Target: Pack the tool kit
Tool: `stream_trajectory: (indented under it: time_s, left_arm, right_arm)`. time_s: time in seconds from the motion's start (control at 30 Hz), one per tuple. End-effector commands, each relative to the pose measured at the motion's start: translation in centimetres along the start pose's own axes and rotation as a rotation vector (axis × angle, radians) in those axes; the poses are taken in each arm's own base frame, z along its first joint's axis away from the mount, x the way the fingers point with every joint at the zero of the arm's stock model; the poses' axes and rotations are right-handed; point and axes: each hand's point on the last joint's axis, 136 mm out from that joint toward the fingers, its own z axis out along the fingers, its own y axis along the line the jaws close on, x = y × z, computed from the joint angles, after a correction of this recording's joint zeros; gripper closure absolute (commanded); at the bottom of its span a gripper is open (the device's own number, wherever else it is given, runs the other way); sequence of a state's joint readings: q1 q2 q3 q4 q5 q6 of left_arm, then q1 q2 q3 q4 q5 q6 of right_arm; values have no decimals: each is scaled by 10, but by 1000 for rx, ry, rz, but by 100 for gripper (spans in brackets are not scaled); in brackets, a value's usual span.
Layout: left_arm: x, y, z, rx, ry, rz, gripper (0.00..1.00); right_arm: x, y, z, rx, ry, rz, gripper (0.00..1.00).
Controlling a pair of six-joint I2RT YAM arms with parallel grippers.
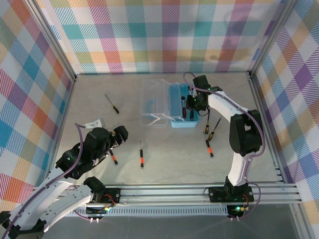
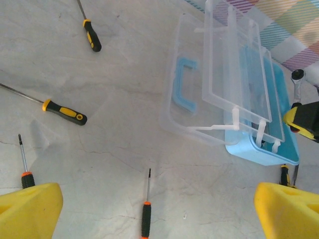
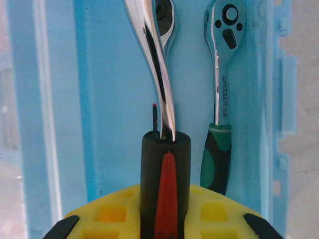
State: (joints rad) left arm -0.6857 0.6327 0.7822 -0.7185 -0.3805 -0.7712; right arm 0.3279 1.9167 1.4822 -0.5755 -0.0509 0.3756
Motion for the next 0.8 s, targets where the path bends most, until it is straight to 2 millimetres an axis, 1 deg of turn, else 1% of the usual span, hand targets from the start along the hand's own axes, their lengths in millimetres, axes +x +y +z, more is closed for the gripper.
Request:
stream_trajectory:
  time_s: [0.0, 0.1, 0.17, 0.27, 0.37, 0.43, 0.5, 0.57, 0.67, 0.77]
  left_arm:
    - [-4, 3, -7, -10, -13, -15, 3]
    - [-5, 4, -9, -8, -21, -25, 3]
    - [-7, 3, -9, -4, -26, -27, 3]
    - [-7, -1, -9, 11, -23, -27, 5]
    - [-6, -1, -6, 5, -20, -30, 5]
    - [-4, -1, -5, 5, -14, -34, 5]
    - [-2, -3, -4, 13, -4, -39, 5]
    - [-3, -6, -4, 28, 1, -42, 5]
    - [-5, -9, -7, 35, 3, -47, 5]
    - [-8, -9, -10, 37, -6, -49, 5]
  right_arm:
    - [-6, 3, 2, -20, 24, -11, 89]
    - [0, 0, 15, -16, 62, 0, 89]
    - [2, 1, 21, -29, 78, 8, 88]
    - [3, 0, 28, -30, 94, 30, 87]
    - [4, -1, 36, -36, 109, 68, 86]
    - [4, -1, 38, -31, 116, 86, 83]
    - [2, 0, 37, -33, 116, 99, 76]
    - [0, 2, 34, -36, 109, 107, 72]
    - [-8, 5, 22, -41, 76, 108, 63]
    - [-16, 6, 7, -30, 30, 104, 60]
